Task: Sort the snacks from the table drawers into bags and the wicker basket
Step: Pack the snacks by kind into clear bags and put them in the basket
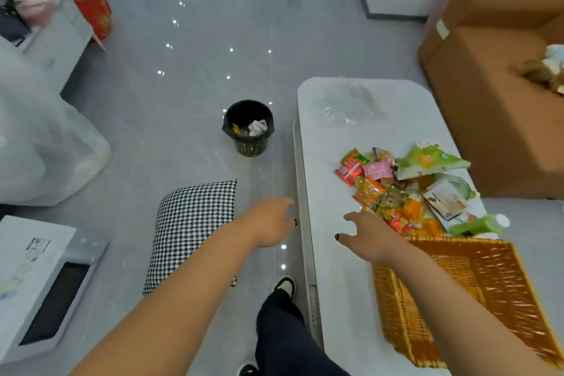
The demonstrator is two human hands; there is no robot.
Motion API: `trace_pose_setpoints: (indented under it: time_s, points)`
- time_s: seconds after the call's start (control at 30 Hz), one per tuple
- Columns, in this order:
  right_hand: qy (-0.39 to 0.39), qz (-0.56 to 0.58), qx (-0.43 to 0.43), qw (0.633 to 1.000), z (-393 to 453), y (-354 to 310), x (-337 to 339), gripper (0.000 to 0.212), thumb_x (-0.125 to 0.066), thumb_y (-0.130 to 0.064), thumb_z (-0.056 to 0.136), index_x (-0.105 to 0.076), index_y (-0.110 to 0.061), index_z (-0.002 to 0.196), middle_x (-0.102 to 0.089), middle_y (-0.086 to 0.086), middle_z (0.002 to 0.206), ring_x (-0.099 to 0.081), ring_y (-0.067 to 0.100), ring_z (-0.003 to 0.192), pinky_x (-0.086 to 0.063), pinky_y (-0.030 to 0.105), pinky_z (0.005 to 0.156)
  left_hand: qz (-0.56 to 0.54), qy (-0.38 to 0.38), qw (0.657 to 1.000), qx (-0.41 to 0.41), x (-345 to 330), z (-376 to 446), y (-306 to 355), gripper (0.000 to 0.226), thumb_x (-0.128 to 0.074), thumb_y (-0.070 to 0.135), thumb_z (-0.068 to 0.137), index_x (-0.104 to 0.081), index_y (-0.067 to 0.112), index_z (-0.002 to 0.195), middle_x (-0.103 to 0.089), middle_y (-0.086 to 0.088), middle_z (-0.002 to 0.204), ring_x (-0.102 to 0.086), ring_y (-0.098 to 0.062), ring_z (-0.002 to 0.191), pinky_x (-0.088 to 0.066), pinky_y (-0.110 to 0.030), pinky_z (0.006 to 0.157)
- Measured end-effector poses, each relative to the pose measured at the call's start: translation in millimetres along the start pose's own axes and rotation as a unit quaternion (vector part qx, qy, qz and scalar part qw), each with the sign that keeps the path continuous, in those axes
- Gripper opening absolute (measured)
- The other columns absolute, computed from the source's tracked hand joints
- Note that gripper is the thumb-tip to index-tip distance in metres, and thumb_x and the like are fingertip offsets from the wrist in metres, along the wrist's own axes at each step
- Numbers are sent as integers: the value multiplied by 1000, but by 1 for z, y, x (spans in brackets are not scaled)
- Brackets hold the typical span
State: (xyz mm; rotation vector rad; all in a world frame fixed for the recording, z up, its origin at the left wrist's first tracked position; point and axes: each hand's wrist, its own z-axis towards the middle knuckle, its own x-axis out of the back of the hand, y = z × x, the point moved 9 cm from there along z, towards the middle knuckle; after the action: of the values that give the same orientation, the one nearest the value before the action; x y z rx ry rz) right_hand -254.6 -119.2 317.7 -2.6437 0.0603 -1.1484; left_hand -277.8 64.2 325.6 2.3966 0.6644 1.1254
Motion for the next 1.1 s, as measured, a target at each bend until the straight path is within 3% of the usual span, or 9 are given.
trace_pose_setpoints:
  time_s: [0.17,0.33,0.53,0.67,0.77,0.8,0.9,1.1]
  points:
    - [16,28,-43,999,35,21,56,62,-49,-42,97,-31,-14,148,-31,8,153,-33,24,138,-31,30,107,10,-19,999,-32,38,55,37,50,-45,29,103,-32,18,150,-45,-8,147,-47,-23,130,-36,-23,98]
    - [49,76,-73,993,60,38,106,59,-49,-40,97,-35,-13,147,-37,9,149,-36,24,135,-33,29,104,12,-23,998,-60,67,114,73,53,-46,35,101,-32,20,150,-42,-6,151,-45,-23,133,-37,-32,109]
    - [74,160,-140,974,67,77,138,42,-50,-31,96,-48,-12,134,-46,10,141,-43,25,128,-37,30,100,56,-89,987,-122,77,175,134,50,-48,35,101,-35,23,147,-44,-4,148,-46,-20,131,-38,-28,105]
    - [126,238,-231,935,78,121,167,35,-51,-29,95,-55,-13,126,-53,9,132,-51,24,117,-43,30,92,69,-111,974,-188,96,229,178,45,-49,29,100,-41,24,144,-47,2,146,-45,-14,131,-32,-13,90]
    - [160,274,-289,903,89,142,180,41,-49,-27,96,-49,-11,133,-46,10,141,-45,26,127,-39,30,98,87,-150,959,-224,104,272,199,38,-50,25,100,-48,23,138,-53,3,139,-47,-5,113,-33,-4,70]
    - [171,288,-301,893,95,146,182,41,-49,-26,96,-49,-10,134,-45,11,142,-43,26,128,-37,31,100,98,-164,954,-233,107,287,205,37,-49,23,100,-48,23,137,-53,2,138,-47,-5,111,-33,-4,70]
    - [176,338,-335,862,113,152,179,46,-48,-29,97,-44,-12,139,-40,11,145,-43,27,128,-38,30,98,137,-198,938,-250,107,324,217,43,-49,23,99,-44,23,142,-50,1,143,-48,-13,125,-35,-16,88]
    - [189,415,-353,817,143,155,133,52,-53,-30,96,-41,-16,144,-40,7,149,-39,24,135,-35,29,103,217,-258,905,-261,65,363,216,47,-51,25,98,-42,24,144,-49,-2,145,-54,-20,117,-43,-26,97]
